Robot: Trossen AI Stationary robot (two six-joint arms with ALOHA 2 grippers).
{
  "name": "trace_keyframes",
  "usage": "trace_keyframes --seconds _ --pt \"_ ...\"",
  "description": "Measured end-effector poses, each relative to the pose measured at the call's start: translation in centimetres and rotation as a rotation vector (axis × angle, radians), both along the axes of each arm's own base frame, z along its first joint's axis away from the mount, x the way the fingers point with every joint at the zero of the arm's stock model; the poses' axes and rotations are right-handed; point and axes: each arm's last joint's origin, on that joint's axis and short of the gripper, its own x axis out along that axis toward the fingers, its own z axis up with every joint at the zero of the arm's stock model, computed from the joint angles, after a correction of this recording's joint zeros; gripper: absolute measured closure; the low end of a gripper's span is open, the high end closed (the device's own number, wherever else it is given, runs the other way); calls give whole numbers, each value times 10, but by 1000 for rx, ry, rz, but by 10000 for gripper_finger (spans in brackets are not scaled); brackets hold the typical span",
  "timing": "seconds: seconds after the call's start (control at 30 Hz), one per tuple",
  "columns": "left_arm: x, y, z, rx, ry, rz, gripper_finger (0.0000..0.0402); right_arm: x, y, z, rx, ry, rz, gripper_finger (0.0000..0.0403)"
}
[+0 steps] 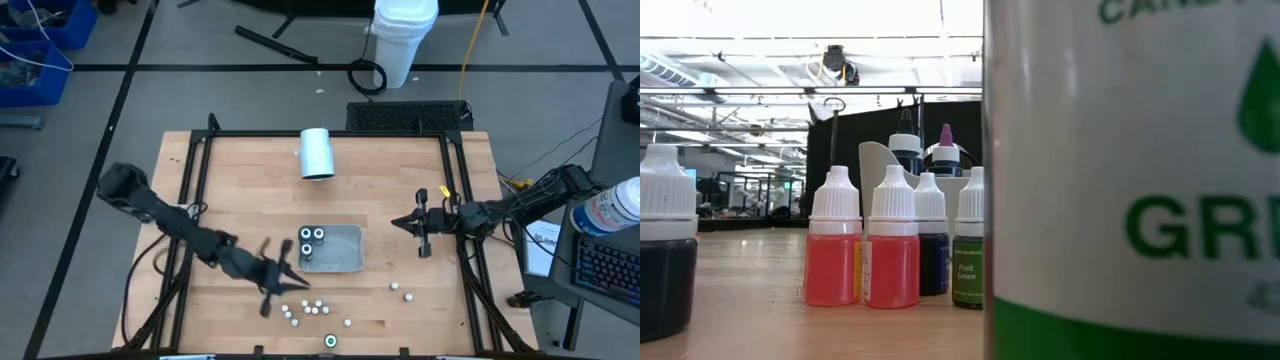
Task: Pick & Place food coloring
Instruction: Put the large green food coloring bottle into the gray bin
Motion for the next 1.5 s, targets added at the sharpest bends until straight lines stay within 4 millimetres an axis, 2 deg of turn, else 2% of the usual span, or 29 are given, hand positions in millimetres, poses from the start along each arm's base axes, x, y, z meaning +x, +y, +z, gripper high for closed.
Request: trace_keyframes --seconds 0.23,0.5,0.63,0.8,1.0,1.13,1.3,1.5 --pt "32 -43 17 2 142 19 364 0 0 -5 -23 54 0 401" --pt "54 -87 3 63 233 -39 358 0 0 -1 -7 15 0 400" --pt "60 -103 -4 72 233 -61 322 0 0 -1 -6 15 0 402" --pt "62 -121 -10 57 207 -96 251 0 0 -1 -6 15 0 402" --pt "59 -127 -8 -43 212 -109 168 0 0 -1 -6 15 0 401" --pt "65 -128 -24 -49 255 -75 134 0 0 -1 -6 15 0 402" --pt "72 -127 -44 -26 297 -61 110 0 0 -1 7 16 1 401" --pt "74 -123 -50 -13 331 -26 103 0 0 -2 13 16 1 401"
